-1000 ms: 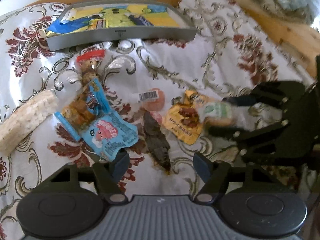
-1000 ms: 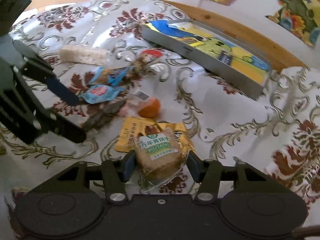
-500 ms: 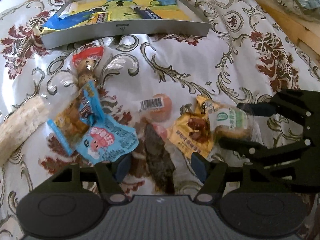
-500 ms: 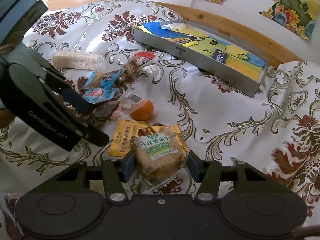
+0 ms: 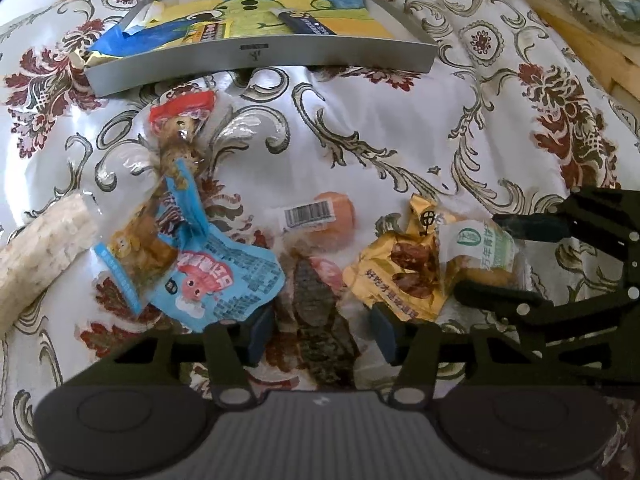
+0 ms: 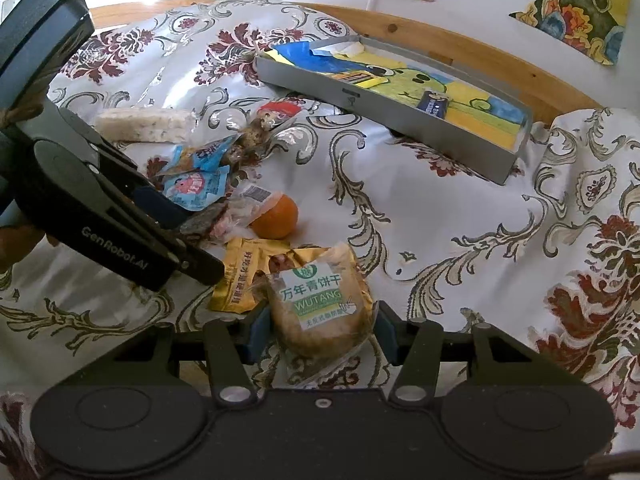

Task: Organize snacks
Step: 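Grasp the dried meat pack with left tool while right tool grasps the round biscuit, then carry the meat pack and biscuit to the grey tray and lower them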

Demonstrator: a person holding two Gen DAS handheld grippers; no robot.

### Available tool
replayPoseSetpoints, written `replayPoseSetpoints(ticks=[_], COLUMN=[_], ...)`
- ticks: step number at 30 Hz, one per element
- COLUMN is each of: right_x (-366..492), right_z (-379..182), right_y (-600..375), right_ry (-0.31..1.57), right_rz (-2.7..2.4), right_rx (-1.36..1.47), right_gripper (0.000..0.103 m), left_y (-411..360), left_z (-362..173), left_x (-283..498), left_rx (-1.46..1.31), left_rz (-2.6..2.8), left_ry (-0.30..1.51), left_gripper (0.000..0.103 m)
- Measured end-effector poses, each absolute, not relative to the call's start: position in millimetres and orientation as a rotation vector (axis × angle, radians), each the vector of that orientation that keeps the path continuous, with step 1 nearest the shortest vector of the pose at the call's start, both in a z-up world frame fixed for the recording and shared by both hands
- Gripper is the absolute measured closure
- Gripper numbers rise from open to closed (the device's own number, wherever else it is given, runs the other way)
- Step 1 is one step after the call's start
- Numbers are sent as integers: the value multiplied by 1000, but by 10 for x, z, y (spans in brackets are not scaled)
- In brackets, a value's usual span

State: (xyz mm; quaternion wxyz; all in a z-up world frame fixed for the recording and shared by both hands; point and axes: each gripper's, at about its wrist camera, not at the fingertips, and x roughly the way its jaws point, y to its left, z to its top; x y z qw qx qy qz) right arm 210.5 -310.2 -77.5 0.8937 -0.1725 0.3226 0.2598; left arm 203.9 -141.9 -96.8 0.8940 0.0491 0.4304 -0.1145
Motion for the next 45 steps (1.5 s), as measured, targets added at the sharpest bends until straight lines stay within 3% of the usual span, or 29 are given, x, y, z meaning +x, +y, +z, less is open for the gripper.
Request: replayPoseSetpoints(ticks=[6, 31, 45], right_x=[2086, 1750, 1476], right_z=[-777, -660, -437], right_y=[-3078, -2810, -2679], right_ry=[665, 594, 491], right_rz=[544, 578, 560], right_rx=[-357, -453, -480], right_gripper=[48, 50, 50], left_y=[-1385, -1262, -1140], left_z=[-935, -755, -439], left_x=[2003, 1580, 1346], left_rx=[86, 45, -10], left_rz=[-236, -222, -215], left_ry=[896, 948, 863], left_gripper=[54, 56, 56])
